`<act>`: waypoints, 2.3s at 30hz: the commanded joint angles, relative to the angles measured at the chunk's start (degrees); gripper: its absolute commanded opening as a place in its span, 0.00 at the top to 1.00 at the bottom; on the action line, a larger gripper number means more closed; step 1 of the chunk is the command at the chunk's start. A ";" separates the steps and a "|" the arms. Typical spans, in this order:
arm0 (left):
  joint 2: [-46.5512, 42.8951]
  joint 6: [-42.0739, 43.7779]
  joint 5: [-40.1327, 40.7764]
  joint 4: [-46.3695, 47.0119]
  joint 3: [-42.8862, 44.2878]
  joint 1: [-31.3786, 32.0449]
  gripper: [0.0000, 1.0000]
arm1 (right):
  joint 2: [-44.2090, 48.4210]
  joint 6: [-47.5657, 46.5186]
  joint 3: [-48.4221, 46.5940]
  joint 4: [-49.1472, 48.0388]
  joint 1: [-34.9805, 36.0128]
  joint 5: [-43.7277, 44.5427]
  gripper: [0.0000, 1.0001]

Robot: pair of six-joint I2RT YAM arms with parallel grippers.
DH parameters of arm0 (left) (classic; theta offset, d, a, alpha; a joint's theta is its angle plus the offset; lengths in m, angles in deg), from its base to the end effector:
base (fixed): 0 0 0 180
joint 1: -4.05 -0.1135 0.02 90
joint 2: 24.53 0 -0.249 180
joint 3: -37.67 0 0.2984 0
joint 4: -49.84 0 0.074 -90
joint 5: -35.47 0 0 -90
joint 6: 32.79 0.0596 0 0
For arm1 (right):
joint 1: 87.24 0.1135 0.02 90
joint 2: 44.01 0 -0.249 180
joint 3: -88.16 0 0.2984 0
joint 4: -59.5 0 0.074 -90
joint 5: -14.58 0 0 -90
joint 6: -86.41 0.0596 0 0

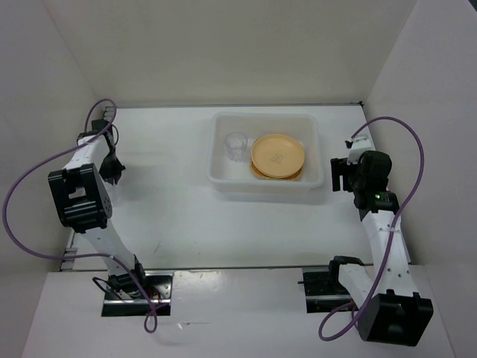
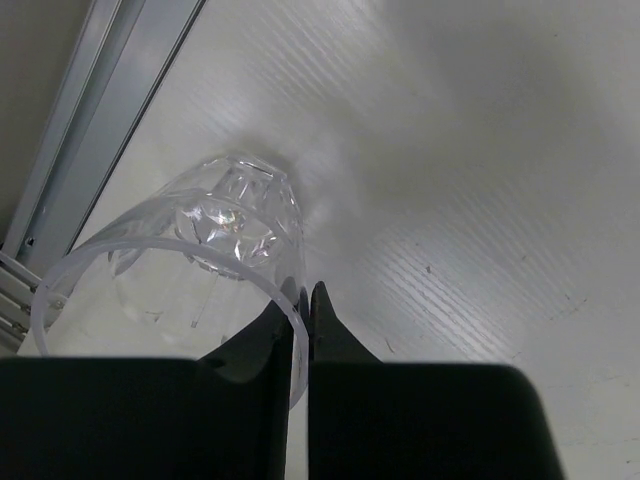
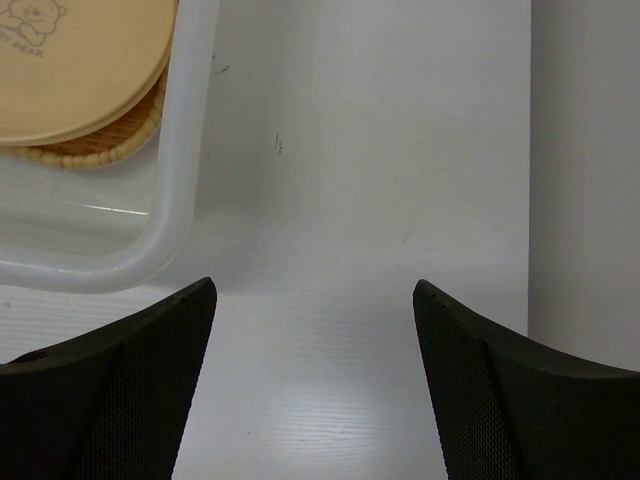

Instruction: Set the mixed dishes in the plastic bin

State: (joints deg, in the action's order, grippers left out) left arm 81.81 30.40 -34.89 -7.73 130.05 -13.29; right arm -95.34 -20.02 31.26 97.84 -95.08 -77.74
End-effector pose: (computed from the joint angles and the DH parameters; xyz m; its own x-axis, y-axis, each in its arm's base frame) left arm 0.3958 0.1446 0.1570 -0.6356 -0.6435 -0.4265 -0.7496 0.6466 0.1416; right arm 0.2715 -0.0349 0.2646 -0.5433 -0.2105 -0.8127 -0.0533 0.9748 -0.2168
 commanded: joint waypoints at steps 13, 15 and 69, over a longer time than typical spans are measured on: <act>-13.55 5.70 -42.07 15.76 25.80 16.70 1.00 | -0.09 -0.63 0.56 -2.40 0.45 0.48 0.16; -7.75 9.47 -40.13 9.96 32.22 25.22 1.00 | -0.08 -0.63 0.56 -2.40 0.45 0.48 0.16; 10.28 10.28 -20.08 4.49 23.81 50.13 1.00 | 3.78 -0.63 1.62 -3.98 0.45 2.59 0.15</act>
State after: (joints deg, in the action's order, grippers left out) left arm 91.74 40.65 -55.83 -7.03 152.91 37.09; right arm -93.11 -20.17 32.35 97.20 -95.08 -76.02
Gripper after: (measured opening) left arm 0.053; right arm 0.852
